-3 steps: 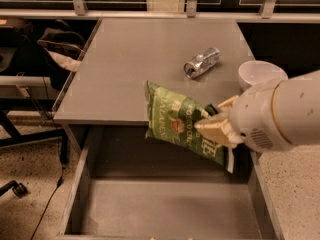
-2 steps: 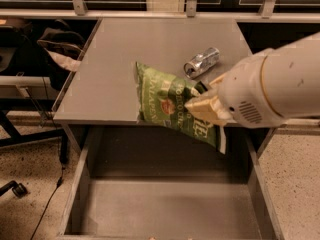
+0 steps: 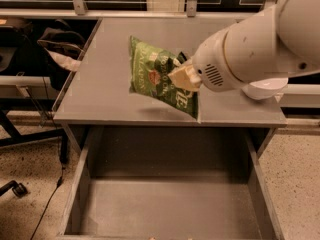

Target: Pick green jalapeno chip bag from top drawer and place on counter

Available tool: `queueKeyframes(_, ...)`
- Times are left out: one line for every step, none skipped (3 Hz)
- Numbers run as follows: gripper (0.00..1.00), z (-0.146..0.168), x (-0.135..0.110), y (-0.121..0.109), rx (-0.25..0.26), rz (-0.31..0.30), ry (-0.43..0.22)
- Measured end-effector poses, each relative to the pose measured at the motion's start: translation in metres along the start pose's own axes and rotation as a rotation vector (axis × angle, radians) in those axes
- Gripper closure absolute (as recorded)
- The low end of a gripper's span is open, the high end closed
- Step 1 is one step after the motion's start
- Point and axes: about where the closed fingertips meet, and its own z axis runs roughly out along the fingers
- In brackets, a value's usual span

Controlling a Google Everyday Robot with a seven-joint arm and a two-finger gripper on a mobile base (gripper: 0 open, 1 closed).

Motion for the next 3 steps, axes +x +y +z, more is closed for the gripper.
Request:
queueKeyframes(1.00, 0.037, -0.005, -0.006, -0.112, 0.033, -0.030)
queueKeyframes(1.00, 0.075, -0.010, -0.004, -0.232, 0.029, -0.053)
queueKeyframes(1.00, 0.116, -0.010, -0.001, -0.354, 0.043, -0.065)
